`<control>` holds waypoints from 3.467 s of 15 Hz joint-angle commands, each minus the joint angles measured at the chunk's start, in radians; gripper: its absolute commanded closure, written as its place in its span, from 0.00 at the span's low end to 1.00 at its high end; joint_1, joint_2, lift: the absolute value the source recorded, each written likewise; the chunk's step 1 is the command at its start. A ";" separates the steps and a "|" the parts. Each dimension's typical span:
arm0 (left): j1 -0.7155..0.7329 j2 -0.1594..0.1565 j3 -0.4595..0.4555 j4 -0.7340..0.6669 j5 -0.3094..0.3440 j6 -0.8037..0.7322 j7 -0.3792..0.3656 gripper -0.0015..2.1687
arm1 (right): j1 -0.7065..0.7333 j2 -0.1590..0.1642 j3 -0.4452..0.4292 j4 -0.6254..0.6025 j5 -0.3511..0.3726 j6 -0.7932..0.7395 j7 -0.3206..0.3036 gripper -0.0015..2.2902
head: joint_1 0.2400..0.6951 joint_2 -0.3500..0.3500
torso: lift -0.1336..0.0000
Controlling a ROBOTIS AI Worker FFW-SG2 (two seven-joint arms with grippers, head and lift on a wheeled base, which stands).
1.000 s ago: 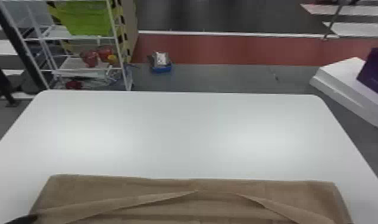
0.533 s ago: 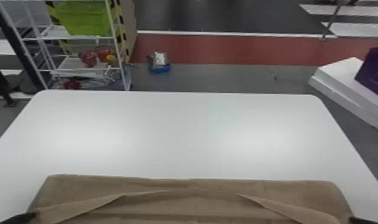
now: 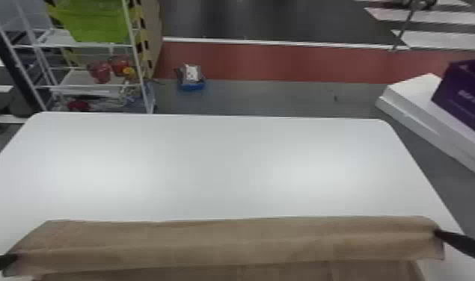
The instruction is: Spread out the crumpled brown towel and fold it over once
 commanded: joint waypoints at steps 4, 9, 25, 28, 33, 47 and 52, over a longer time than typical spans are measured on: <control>0.007 0.000 0.011 0.002 -0.007 0.008 -0.003 0.63 | -0.008 -0.009 0.022 0.081 0.000 -0.078 0.000 0.54 | 1.00 0.39 | 0.08; 0.033 -0.003 0.002 -0.007 -0.009 0.037 -0.005 0.63 | 0.069 -0.011 -0.015 0.027 -0.049 -0.081 0.006 0.54 | 1.00 0.37 | 0.08; 0.081 -0.034 -0.016 -0.045 -0.001 0.030 -0.003 0.63 | 0.118 0.009 -0.110 -0.044 -0.117 -0.075 0.027 0.54 | 1.00 0.29 | 0.08; 0.076 -0.039 -0.035 -0.044 -0.010 0.030 0.000 0.63 | 0.133 0.008 -0.101 -0.034 -0.111 -0.118 0.027 0.54 | 1.00 0.26 | 0.08; 0.104 -0.045 -0.044 -0.044 -0.014 0.008 0.000 0.63 | 0.141 0.014 -0.079 -0.033 -0.092 -0.167 0.024 0.54 | 1.00 0.23 | 0.08; 0.081 -0.054 -0.128 -0.024 -0.015 -0.019 0.027 0.63 | 0.126 0.018 -0.082 0.062 -0.095 -0.364 0.020 0.54 | 1.00 0.10 | 0.08; 0.078 -0.054 -0.170 -0.016 -0.089 -0.019 0.027 0.63 | 0.124 0.018 -0.075 0.070 -0.063 -0.407 0.018 0.54 | 1.00 0.09 | 0.08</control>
